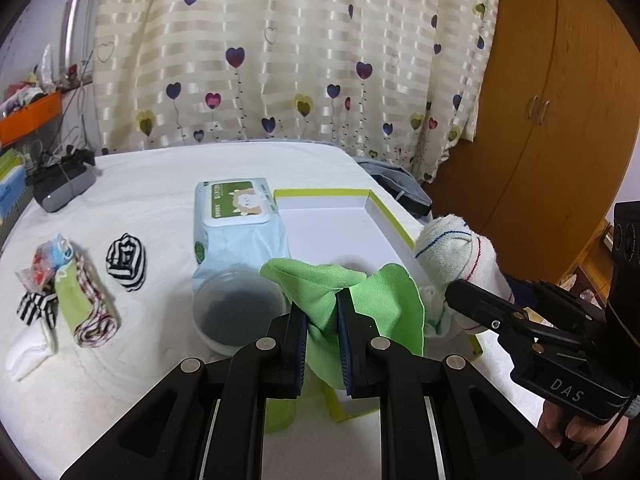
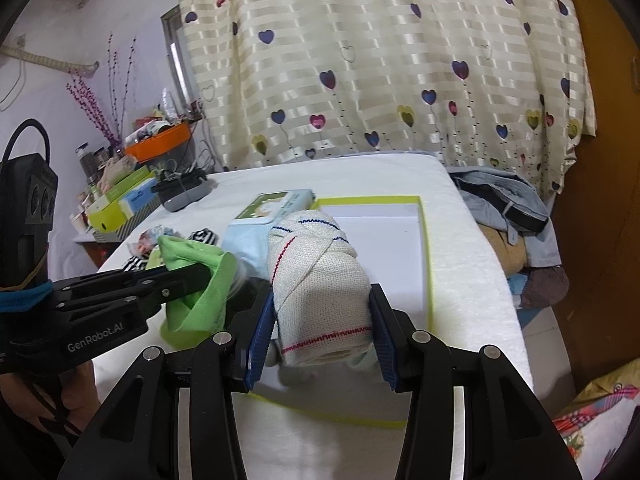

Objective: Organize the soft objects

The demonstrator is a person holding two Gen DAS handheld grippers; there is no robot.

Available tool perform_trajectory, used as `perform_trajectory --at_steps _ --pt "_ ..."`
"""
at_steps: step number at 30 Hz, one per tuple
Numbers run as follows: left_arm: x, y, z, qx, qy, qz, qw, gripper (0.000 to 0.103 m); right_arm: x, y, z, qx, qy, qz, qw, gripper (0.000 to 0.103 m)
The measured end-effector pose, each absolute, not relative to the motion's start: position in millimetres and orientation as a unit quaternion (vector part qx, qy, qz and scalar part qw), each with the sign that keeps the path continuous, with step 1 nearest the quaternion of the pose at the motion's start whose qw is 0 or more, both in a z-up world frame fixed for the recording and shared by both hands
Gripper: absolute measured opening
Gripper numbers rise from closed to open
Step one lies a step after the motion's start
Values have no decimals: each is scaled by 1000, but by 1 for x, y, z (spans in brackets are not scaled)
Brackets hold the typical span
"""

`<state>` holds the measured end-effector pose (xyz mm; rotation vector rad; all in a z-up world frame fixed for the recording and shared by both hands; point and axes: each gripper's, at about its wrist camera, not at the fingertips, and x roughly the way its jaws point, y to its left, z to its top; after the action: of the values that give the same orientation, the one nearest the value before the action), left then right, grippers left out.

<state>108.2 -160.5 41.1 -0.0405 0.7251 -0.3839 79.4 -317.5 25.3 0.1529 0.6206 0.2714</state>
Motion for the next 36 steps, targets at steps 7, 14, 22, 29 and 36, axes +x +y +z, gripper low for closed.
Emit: perform_trajectory --at_steps 7,14,22,29,36 --pt "123 -173 40 -13 355 -195 914 13 96 -329 21 76 312 120 939 46" --pt "143 -181 35 -16 363 -192 912 13 124 -334 12 70 329 113 935 46" --pt "160 -189 26 -10 377 -190 906 13 145 -337 1 72 341 118 930 47" --pt "171 -200 16 -3 390 -193 900 13 152 -342 -4 79 343 117 929 49" --pt "180 -211 6 5 403 -207 891 14 148 -353 -1 91 327 109 934 50"
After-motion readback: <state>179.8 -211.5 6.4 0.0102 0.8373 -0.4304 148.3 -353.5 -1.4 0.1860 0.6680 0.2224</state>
